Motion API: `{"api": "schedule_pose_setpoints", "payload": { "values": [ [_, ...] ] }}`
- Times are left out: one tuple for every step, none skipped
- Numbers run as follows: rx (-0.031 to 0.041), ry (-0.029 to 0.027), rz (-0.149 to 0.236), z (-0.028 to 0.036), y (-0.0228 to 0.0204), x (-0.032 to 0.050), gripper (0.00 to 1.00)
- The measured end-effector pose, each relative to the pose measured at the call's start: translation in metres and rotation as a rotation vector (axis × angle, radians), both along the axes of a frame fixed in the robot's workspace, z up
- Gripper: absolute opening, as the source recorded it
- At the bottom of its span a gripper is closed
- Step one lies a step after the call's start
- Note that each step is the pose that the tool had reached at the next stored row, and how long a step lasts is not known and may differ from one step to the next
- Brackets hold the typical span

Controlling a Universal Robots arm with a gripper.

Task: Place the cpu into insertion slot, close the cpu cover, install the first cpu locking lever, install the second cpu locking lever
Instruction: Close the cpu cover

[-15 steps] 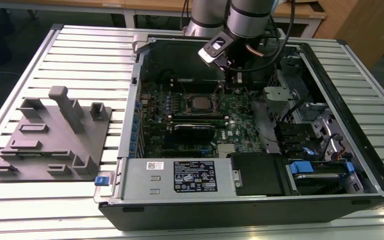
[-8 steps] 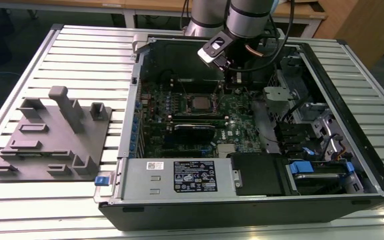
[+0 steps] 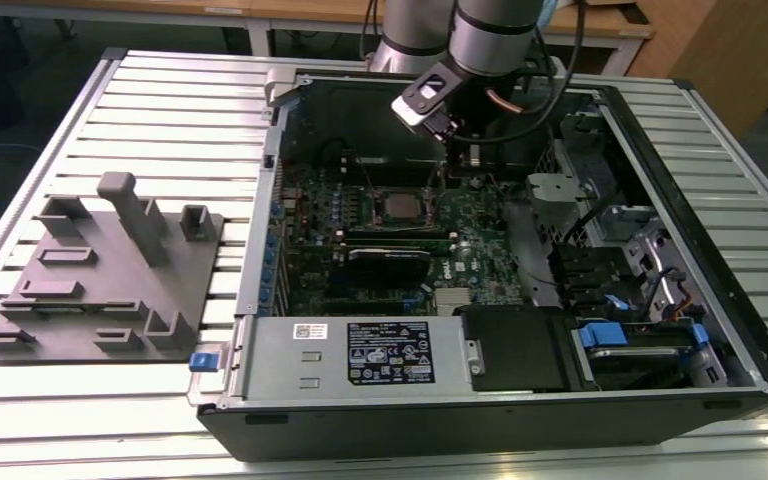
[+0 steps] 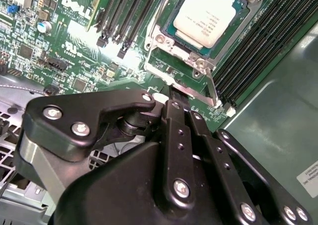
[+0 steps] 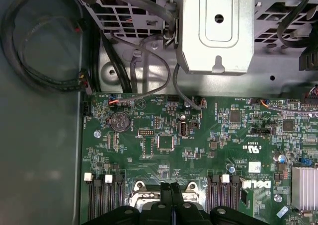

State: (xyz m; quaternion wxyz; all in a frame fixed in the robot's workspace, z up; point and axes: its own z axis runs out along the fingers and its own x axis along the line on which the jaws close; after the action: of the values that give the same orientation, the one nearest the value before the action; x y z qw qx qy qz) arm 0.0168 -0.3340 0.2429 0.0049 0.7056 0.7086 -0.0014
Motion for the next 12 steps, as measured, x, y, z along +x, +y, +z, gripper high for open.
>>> {"api": "schedule_pose_setpoints", "payload": {
  "values": [
    [0.0001,0.0,0.0,-0.0001,0.0,-0.0007,0.1],
    [0.0001,0.0,0.0,-0.0001,0.0,-0.0014,0.1],
    [0.0001,0.0,0.0,-0.0001,0.0,-0.0018,0.1],
    [0.0,0.0001,0.0,-0.0001,0.0,-0.0022,0.1],
    [0.0,0.0,0.0,-0.0001,0.0,-0.0026,0.1],
    [0.0,0.0001,0.0,-0.0002,0.0,-0.003,0.1],
    [0.0001,0.0,0.0,-0.0002,0.0,-0.0034,0.1],
    [0.0001,0.0,0.0,-0.0002,0.0,-0.004,0.1],
    [0.0001,0.0,0.0,-0.0003,0.0,-0.0047,0.1],
    [0.0001,0.0,0.0,-0.0003,0.0,-0.0054,0.1],
    [0.0001,0.0,0.0,-0.0003,0.0,-0.0062,0.1],
    [0.0001,0.0,0.0,-0.0004,0.0,-0.0069,0.1]
  ]
}}
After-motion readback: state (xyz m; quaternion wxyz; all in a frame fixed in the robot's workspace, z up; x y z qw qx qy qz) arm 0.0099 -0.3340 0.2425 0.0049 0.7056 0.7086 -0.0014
